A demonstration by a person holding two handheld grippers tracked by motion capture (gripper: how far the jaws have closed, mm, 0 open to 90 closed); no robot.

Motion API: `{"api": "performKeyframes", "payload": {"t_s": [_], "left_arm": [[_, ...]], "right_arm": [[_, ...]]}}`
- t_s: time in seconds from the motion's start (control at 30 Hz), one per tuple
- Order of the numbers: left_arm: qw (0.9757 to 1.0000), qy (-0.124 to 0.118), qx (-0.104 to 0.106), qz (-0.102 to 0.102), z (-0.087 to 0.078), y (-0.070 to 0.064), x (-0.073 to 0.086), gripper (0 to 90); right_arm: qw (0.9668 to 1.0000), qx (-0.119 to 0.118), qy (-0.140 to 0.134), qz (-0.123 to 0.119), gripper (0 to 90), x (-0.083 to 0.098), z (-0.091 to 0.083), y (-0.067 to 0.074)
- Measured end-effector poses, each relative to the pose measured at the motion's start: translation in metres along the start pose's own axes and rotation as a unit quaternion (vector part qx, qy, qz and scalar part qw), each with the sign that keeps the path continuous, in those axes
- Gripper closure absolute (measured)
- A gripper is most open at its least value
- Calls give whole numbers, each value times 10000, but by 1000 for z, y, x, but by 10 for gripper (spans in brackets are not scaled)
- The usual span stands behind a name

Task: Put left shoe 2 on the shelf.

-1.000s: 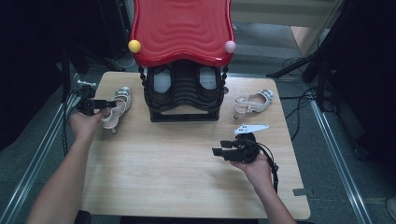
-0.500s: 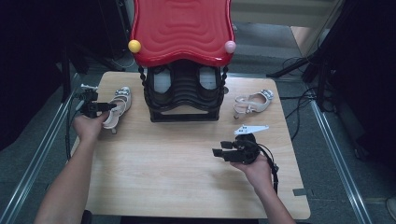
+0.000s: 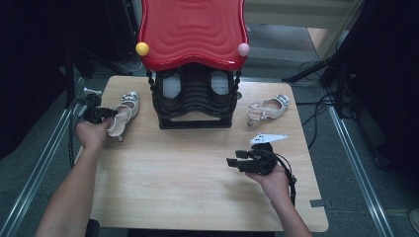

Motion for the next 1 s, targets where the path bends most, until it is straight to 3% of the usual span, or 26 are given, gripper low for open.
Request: {"api": "performKeyframes", "payload": {"t_s": [0.3,0.8,1.0], "left_arm": [[9986,-224,362,-316,-12,-5,-7,835],[9966,-483,646,-188,-43,-33,-36,831],[9950,-623,746,-252,-59,-44,-52,831]], "right_arm": [[10000,6,3,-18,466,0,1,1],[10000,-38,0,-27,464,0,1,1],[10000,-36,-9,9,464,0,0,1]]}}
Point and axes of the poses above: each handheld gripper's, and its own axes: z roughly forward along the jaws, x roughly out of its underside, y roughly to its left, the point moved 2 cm from there along z, roughly forward along the jaws, and after that the axes turned 6 degrees about x, right-handed, at the moved point
